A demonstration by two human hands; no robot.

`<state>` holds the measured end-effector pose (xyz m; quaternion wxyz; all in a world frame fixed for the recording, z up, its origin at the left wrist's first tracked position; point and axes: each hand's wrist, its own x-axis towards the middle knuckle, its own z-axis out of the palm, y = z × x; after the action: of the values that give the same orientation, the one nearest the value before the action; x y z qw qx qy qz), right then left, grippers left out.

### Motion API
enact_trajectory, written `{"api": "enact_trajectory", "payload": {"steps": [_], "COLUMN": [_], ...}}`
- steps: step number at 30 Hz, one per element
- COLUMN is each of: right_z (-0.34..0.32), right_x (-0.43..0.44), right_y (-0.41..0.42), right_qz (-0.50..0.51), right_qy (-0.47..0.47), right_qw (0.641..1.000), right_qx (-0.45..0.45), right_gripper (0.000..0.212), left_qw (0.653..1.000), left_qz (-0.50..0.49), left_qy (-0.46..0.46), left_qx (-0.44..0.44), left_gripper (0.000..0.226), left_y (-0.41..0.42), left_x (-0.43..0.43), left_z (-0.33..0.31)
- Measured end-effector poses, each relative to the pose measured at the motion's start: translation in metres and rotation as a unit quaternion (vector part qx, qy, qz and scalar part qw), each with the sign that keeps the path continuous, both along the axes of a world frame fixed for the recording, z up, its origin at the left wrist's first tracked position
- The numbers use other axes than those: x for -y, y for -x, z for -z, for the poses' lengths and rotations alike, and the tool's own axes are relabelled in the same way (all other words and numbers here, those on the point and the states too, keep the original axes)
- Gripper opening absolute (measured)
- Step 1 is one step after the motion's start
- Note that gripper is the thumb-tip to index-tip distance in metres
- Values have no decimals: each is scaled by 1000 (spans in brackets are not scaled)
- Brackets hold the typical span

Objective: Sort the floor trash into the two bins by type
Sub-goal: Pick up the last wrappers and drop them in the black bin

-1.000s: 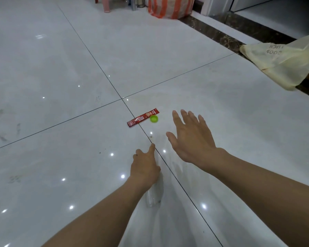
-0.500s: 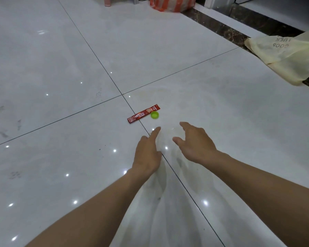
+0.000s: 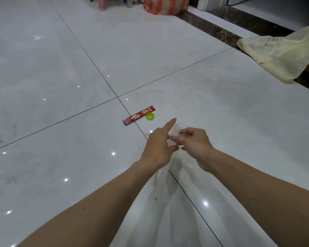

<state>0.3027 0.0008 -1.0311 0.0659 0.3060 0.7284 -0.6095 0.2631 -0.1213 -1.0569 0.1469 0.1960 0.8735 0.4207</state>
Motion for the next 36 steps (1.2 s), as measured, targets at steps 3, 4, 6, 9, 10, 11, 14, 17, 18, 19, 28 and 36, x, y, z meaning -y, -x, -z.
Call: {"api": "enact_trajectory", "payload": {"steps": [3,4,6,9,10,11,14,17,18,19,28,36], "right_z": [2,3,5,9,10,11,14,17,19,20,23,35], "right_x": [-2,-3,-5,-9,-10,-10,-10,-9,-8,-8,-16,-23], "right_y": [3,5,9,15,17,19,26,34,36,39,69,74], "right_qz": [12,18,30,57,66,73,84,82,81,81,65,68], "right_qy": [0,-3,-9,-21,-26,-28,-20,-7,-5,-4,-14,-12], "right_qw": [1000,1000,1000,998,997,997,996,997,997,997,998,997], "right_qx": [-5,-4,-1,3,4,6,9,10,11,13,13,25], "right_gripper": [9,9,11,10,10,9,9,10,10,10,10,12], "left_qw": [1000,1000,1000,999,998,997,990,981,979,977,961,969], "left_qz": [11,10,9,1,-3,-4,-3,-17,-23,-28,-28,-28], "left_qy": [-11,-14,-4,35,42,50,102,157,175,194,274,241], "left_qx": [10,11,-5,-41,-45,-53,-98,-109,-99,-89,-27,-46], "left_gripper": [84,83,80,74,73,71,66,62,61,61,67,59], "left_y": [3,5,10,25,31,38,60,83,90,96,140,155], "left_x": [2,3,7,18,22,27,37,44,45,46,48,43], "left_z": [0,-1,0,0,1,2,5,12,15,19,53,61]}}
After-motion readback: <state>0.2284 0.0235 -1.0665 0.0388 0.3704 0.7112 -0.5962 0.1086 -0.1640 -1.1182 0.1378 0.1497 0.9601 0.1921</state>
